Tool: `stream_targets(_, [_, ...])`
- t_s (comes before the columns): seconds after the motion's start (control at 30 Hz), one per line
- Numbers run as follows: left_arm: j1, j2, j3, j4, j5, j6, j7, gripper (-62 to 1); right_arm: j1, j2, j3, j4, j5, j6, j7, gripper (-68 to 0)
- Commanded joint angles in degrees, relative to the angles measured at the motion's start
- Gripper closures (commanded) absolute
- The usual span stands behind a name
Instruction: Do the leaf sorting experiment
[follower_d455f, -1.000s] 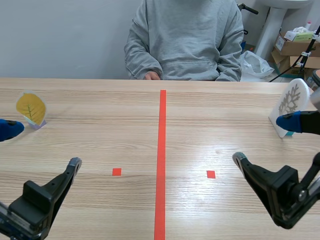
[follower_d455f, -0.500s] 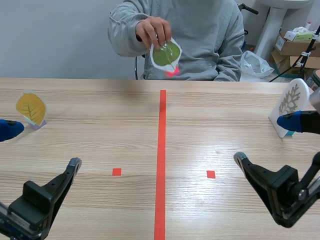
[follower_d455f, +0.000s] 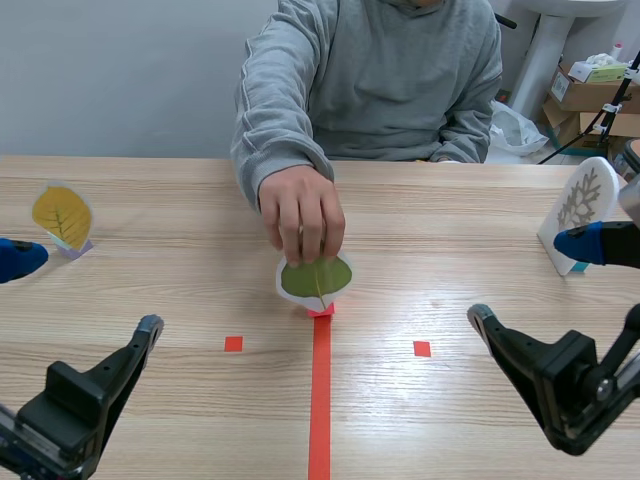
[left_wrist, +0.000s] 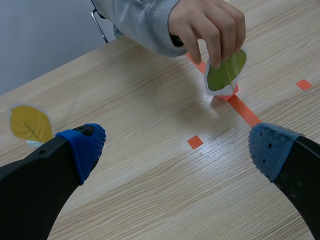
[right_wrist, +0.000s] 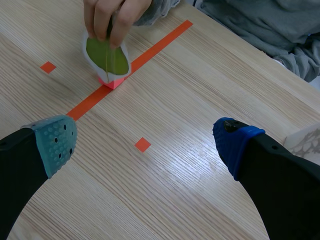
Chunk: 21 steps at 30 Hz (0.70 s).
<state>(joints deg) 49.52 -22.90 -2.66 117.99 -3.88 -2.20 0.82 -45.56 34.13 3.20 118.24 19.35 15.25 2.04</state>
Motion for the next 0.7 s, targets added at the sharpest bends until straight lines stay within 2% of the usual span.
stream_targets(0.0, [-0.2,0.0,0.0,0.8,0.1,-0.1,-0.9,-61.3,0.6,0.4,0.1,-0.1,0.3,-0.4,0.6,-55.6])
stream_targets(0.17, [-0.2,0.0,0.0,0.8,0.1,-0.1,-1.0,-61.3,0.6,0.4,0.1,-0.1,0.3,-0.4,0.6,-55.6])
stream_targets(0.37, [-0.2,0.0,0.0,0.8,0.1,-0.1,-0.8,-61.3,0.6,0.4,0.1,-0.1,0.3,-0.4,-2.0,-55.6])
stream_targets(0.67, [-0.2,0.0,0.0,0.8,0.1,-0.1,-0.8,-61.3,0.6,0.4,0.1,-0.1,0.3,-0.4,-2.2,-55.6])
